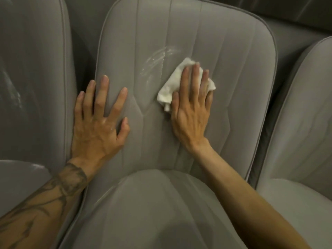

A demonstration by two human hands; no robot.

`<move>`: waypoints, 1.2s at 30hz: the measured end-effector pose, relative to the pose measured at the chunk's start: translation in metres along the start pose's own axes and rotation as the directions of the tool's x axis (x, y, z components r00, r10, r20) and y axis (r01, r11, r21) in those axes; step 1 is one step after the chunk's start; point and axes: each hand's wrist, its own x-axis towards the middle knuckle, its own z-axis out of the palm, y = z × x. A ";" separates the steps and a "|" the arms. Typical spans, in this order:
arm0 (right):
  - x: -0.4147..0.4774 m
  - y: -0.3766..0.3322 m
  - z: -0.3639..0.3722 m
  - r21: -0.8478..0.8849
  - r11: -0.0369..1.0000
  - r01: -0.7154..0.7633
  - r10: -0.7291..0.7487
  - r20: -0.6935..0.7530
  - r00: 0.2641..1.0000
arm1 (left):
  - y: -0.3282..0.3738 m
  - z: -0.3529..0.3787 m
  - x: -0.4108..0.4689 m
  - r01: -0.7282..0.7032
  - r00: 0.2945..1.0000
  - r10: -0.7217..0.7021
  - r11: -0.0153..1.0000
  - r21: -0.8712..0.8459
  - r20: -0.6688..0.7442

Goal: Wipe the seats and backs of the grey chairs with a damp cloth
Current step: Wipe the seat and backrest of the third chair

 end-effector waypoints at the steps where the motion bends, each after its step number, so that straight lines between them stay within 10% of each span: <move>1: 0.005 -0.002 0.004 -0.001 0.999 -0.038 0.038 -0.024 0.999 | 0.000 0.001 0.000 -0.004 1.000 0.004 1.000 -0.004 -0.004; 7: -0.137 -0.009 0.006 0.010 1.000 0.010 -0.012 0.210 0.978 | 0.000 0.003 -0.001 -0.005 1.000 0.005 1.000 0.001 -0.006; 19: -0.156 0.001 0.025 0.038 0.997 0.075 -0.080 0.164 0.983 | 0.000 0.003 0.001 0.001 1.000 -0.001 1.000 -0.001 -0.003; 30: -0.132 -0.003 0.026 0.025 0.995 0.094 -0.096 0.108 0.990 | 0.000 0.002 0.001 0.000 1.000 0.000 1.000 0.001 0.013; 36: 0.026 -0.002 0.006 -0.033 0.999 0.010 -0.015 -0.136 0.991 | 0.000 0.004 0.000 -0.007 1.000 0.006 1.000 0.014 0.013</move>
